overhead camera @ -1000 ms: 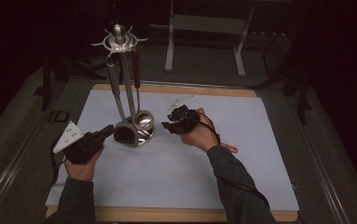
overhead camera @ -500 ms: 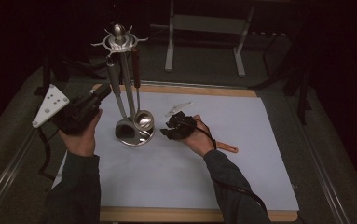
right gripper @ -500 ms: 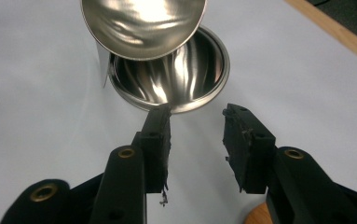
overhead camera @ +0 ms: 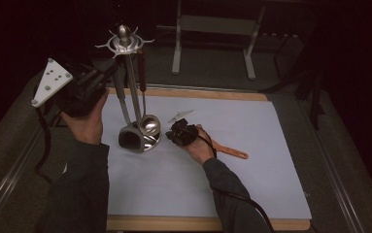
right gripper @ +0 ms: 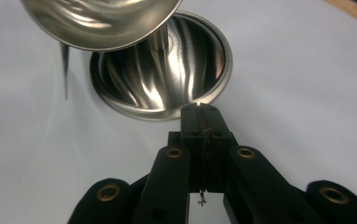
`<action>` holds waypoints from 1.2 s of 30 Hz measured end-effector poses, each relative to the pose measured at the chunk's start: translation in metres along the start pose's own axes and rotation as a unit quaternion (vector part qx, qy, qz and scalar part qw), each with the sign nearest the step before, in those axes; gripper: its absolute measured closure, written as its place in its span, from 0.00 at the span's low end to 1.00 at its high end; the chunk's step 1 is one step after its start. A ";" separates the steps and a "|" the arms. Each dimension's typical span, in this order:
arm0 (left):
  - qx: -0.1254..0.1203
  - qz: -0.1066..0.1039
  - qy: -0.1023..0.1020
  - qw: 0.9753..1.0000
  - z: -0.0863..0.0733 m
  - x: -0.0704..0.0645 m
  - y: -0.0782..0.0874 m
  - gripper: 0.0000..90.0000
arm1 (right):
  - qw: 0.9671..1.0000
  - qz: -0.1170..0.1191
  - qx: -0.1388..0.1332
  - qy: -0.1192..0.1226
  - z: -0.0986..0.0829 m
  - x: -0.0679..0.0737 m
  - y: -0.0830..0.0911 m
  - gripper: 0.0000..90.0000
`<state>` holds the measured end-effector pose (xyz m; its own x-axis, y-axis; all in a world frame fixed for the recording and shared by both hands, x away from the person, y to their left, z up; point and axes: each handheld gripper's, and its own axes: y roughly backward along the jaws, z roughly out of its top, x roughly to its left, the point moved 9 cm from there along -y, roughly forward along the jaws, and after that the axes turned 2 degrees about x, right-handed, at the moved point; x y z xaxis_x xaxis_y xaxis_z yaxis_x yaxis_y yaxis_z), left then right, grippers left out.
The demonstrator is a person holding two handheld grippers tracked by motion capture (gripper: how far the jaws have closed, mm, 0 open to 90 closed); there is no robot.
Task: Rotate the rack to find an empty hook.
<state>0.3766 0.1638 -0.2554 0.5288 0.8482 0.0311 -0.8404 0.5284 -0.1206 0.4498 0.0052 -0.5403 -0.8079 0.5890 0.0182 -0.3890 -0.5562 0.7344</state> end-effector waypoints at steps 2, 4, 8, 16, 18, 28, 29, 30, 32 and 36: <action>0.002 0.001 0.000 1.000 0.000 0.000 -0.004 1.00 | 1.000 0.000 -0.001 -0.006 -0.001 0.001 -0.008 1.00; 0.003 0.003 0.000 1.000 0.000 0.001 -0.007 1.00 | 1.000 0.006 0.001 -0.016 -0.002 0.003 -0.014 1.00; 0.003 0.008 -0.004 1.000 0.001 0.001 -0.011 1.00 | 1.000 0.009 0.002 -0.020 -0.004 0.004 -0.026 0.99; 0.007 0.016 -0.006 1.000 0.002 0.004 -0.015 1.00 | 0.998 0.008 -0.007 -0.055 -0.004 0.001 -0.039 1.00; 0.011 0.022 -0.010 1.000 0.000 0.005 -0.016 1.00 | 0.998 0.004 -0.005 -0.059 -0.006 0.001 -0.047 1.00; 0.014 0.025 -0.006 1.000 -0.002 0.007 -0.020 1.00 | 0.997 0.008 0.000 -0.076 -0.004 0.004 -0.060 1.00; 0.015 0.023 -0.007 1.000 -0.003 0.006 -0.021 1.00 | 0.997 0.008 0.001 -0.075 -0.004 0.004 -0.061 1.00; 0.016 0.023 -0.009 1.000 -0.003 0.006 -0.021 1.00 | 0.997 0.009 0.001 -0.074 -0.004 0.005 -0.062 1.00; 0.019 0.023 -0.011 0.999 -0.005 0.005 -0.022 1.00 | 0.997 0.010 0.004 -0.075 -0.006 0.005 -0.064 1.00; 0.020 0.025 -0.015 0.999 -0.005 0.006 -0.023 1.00 | 0.997 0.011 0.009 -0.074 -0.007 0.006 -0.067 0.99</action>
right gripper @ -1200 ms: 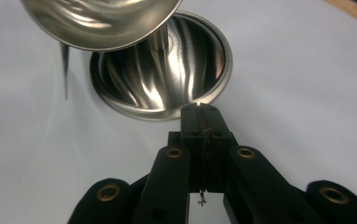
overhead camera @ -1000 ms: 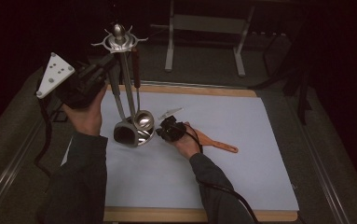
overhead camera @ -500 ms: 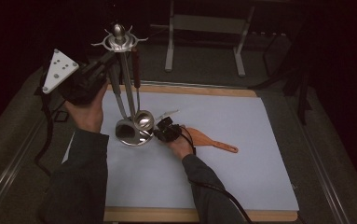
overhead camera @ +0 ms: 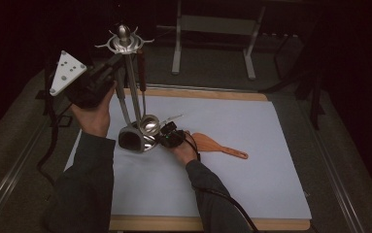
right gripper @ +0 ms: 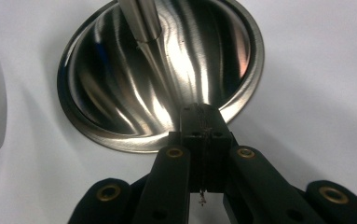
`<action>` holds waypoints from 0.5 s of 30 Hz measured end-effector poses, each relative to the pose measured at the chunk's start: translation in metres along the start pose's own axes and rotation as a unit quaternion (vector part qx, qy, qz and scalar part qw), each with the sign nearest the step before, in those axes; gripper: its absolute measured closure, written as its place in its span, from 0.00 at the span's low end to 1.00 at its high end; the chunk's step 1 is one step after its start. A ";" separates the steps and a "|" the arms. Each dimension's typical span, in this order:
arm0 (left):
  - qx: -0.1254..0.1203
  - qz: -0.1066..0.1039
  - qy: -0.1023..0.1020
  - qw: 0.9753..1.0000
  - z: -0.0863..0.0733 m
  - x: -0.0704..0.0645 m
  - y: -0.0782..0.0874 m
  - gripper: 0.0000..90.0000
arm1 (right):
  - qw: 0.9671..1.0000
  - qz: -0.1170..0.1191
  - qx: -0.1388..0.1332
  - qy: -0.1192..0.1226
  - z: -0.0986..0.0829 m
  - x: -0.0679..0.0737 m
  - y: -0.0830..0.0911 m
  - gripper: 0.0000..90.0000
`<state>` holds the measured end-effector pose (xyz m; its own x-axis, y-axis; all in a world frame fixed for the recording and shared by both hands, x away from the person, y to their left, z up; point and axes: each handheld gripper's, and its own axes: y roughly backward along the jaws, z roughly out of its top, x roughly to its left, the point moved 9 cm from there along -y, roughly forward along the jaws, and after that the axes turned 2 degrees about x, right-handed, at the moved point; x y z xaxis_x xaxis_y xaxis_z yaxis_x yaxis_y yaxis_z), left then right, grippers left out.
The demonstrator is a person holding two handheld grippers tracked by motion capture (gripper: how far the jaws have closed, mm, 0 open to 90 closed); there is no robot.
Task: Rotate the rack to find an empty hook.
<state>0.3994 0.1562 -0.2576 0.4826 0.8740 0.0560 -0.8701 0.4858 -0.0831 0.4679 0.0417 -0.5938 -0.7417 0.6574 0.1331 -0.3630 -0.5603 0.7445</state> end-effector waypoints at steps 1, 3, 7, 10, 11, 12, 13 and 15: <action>0.000 0.001 0.000 1.000 0.000 0.000 0.000 1.00 | 1.000 0.001 0.000 0.000 0.000 0.000 0.000 0.99; 0.000 0.002 -0.001 1.000 0.000 0.000 0.000 1.00 | 1.000 0.000 0.000 0.002 0.001 0.001 -0.001 0.99; -0.001 0.003 -0.002 1.000 0.000 0.000 0.000 1.00 | 1.000 -0.005 0.004 0.006 0.002 0.001 -0.002 1.00; -0.002 0.006 -0.003 1.000 -0.001 0.000 0.001 1.00 | 1.000 -0.006 0.008 0.006 0.003 0.002 -0.002 1.00; -0.003 0.009 -0.002 1.000 0.000 0.001 0.002 1.00 | 1.000 -0.008 0.009 0.010 0.003 0.001 -0.002 1.00; -0.005 0.008 -0.001 1.000 0.000 0.002 0.003 1.00 | 1.000 -0.009 0.010 0.012 0.003 0.002 -0.002 1.00; -0.005 0.009 -0.001 1.000 0.000 0.003 0.004 1.00 | 1.000 -0.011 0.012 0.013 0.003 0.002 -0.002 1.00; -0.005 0.010 0.000 1.000 0.001 0.005 0.005 1.00 | 1.000 -0.013 0.016 0.016 0.003 0.002 -0.002 1.00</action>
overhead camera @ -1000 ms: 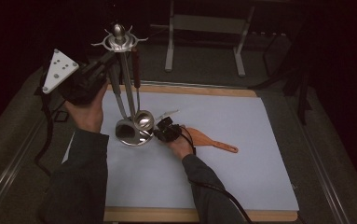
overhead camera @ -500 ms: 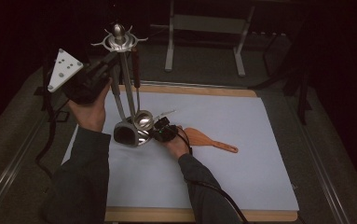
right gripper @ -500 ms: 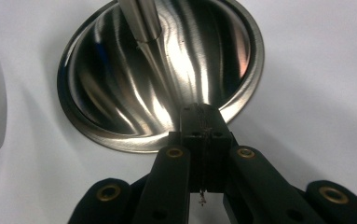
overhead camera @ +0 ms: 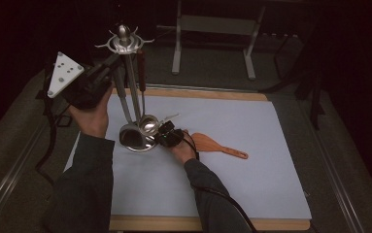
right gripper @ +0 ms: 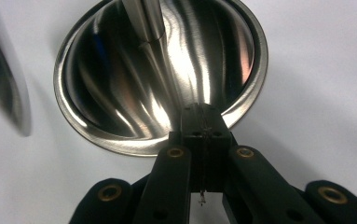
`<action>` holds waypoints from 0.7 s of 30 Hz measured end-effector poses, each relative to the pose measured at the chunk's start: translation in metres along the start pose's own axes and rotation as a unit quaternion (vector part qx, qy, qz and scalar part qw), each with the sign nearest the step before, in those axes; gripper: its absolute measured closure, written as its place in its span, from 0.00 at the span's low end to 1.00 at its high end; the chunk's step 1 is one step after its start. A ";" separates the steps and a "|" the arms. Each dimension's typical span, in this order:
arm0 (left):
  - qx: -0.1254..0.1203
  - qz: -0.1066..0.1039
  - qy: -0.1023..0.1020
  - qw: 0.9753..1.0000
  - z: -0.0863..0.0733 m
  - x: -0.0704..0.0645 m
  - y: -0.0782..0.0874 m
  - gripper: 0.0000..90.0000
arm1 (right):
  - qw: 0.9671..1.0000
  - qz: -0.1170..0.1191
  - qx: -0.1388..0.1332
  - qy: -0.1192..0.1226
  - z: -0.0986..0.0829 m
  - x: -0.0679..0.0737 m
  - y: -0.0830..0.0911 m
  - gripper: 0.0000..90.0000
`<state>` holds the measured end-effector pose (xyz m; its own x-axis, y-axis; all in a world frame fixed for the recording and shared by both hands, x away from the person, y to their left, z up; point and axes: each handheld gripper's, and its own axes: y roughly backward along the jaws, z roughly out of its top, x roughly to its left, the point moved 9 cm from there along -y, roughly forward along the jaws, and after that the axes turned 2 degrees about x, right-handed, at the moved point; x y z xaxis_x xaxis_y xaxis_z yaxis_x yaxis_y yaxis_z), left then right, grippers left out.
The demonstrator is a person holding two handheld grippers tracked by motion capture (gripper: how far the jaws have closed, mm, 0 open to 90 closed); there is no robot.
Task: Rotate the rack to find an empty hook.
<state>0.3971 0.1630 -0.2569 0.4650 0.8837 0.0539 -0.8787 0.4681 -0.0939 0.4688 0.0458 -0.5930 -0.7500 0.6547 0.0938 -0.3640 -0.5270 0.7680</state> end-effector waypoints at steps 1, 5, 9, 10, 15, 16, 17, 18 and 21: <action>0.000 0.000 -0.001 1.000 0.000 0.001 0.000 1.00 | 1.000 0.000 0.001 -0.001 0.000 0.000 0.000 1.00; 0.000 0.002 -0.002 1.000 0.000 0.001 0.000 1.00 | 1.000 0.004 0.005 -0.002 0.000 -0.001 0.000 1.00; -0.001 0.004 0.000 1.000 0.000 0.003 0.001 1.00 | 1.000 0.007 0.004 -0.008 0.001 -0.001 0.000 1.00; -0.001 0.004 0.000 1.000 0.000 0.004 0.001 1.00 | 1.000 0.008 0.004 -0.008 0.001 -0.001 0.000 1.00; -0.001 0.005 -0.003 1.000 0.000 0.009 0.002 1.00 | 1.000 0.010 0.007 -0.009 0.001 -0.001 0.000 1.00; 0.000 0.006 -0.003 1.000 0.000 0.010 0.002 1.00 | 1.000 0.009 0.009 -0.008 0.001 -0.001 0.000 1.00; -0.001 0.005 -0.001 1.000 0.000 0.011 0.002 1.00 | 1.000 0.007 0.010 -0.006 0.001 -0.001 0.000 1.00; -0.001 0.006 -0.001 1.000 0.000 0.012 0.002 1.00 | 1.000 0.006 0.011 -0.004 0.001 -0.001 0.000 1.00; -0.001 0.009 0.003 1.000 0.000 0.015 0.003 1.00 | 1.000 0.005 0.012 -0.008 0.001 -0.001 0.000 1.00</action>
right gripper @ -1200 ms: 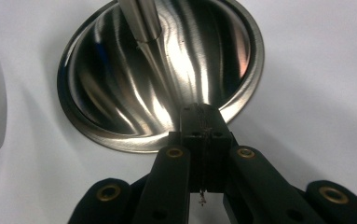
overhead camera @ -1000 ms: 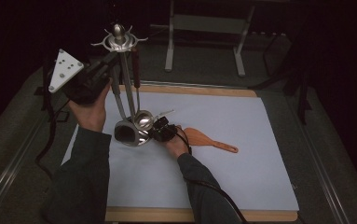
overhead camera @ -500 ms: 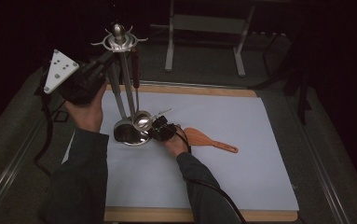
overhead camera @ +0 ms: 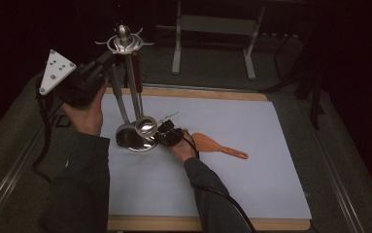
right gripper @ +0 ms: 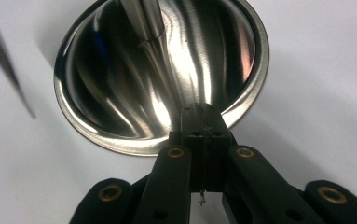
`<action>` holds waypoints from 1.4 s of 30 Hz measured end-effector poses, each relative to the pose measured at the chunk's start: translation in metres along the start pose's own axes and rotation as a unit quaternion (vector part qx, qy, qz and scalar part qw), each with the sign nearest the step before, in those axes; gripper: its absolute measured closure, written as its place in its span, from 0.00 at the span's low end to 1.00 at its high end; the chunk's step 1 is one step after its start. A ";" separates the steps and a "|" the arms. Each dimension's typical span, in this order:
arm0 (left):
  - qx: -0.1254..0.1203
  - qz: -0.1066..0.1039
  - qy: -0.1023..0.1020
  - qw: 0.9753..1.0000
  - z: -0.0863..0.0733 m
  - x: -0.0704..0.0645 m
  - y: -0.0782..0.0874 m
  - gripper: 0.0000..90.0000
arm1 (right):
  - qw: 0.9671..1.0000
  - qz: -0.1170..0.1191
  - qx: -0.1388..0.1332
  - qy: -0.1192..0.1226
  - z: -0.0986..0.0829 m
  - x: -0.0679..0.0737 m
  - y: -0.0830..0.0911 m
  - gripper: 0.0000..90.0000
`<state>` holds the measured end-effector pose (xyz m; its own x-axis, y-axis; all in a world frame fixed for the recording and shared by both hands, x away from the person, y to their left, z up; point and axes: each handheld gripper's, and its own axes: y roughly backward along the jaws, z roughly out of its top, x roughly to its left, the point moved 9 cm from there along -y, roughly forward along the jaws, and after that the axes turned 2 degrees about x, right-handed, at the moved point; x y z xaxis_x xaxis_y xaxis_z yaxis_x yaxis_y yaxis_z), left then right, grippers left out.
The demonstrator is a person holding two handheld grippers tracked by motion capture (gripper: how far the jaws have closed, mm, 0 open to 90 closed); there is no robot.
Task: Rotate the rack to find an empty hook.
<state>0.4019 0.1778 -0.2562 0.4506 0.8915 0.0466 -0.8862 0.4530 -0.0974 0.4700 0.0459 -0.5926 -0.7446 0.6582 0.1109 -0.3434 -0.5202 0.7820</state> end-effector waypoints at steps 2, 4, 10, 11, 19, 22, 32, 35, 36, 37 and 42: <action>-0.001 0.004 0.003 1.000 0.000 0.003 0.000 1.00 | 1.000 0.001 0.000 0.001 0.000 0.000 0.000 1.00; -0.001 0.009 0.008 1.000 0.000 0.008 0.001 1.00 | 1.000 0.001 0.001 0.002 0.000 0.000 0.000 1.00; 0.001 0.018 0.018 1.000 0.001 0.020 0.000 1.00 | 1.000 0.002 0.005 0.001 0.000 0.000 0.000 1.00; 0.002 0.020 0.020 1.000 0.001 0.022 0.000 1.00 | 1.000 0.002 0.005 0.001 0.000 0.000 0.000 1.00; -0.002 0.018 0.042 0.999 0.000 0.037 -0.004 1.00 | 1.000 0.003 0.004 -0.001 0.000 0.000 0.000 1.00; -0.001 0.018 0.043 0.999 0.000 0.038 -0.005 1.00 | 1.000 0.003 0.004 -0.001 0.000 0.000 0.000 1.00; 0.011 0.024 0.048 0.999 0.000 0.050 -0.013 1.00 | 1.000 0.001 0.003 -0.001 0.000 0.000 0.000 1.00; 0.014 0.023 0.049 0.998 -0.001 0.052 -0.015 1.00 | 1.000 0.001 0.002 -0.001 0.000 0.000 0.000 1.00; 0.014 0.023 0.049 0.998 -0.001 0.052 -0.015 1.00 | 1.000 0.001 0.002 -0.001 0.000 0.000 0.000 1.00; 0.014 0.024 0.050 0.998 -0.001 0.053 -0.016 1.00 | 1.000 0.000 0.002 0.000 0.000 0.000 0.000 1.00; 0.017 0.023 0.057 0.998 0.000 0.056 -0.019 1.00 | 1.000 0.000 0.002 0.000 0.000 0.000 0.000 1.00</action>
<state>0.4443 0.2187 -0.2521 0.4169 0.9063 -0.0699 -0.9085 0.4131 -0.0629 0.4704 0.0460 -0.5925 -0.7447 0.6580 0.1113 -0.3411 -0.5187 0.7840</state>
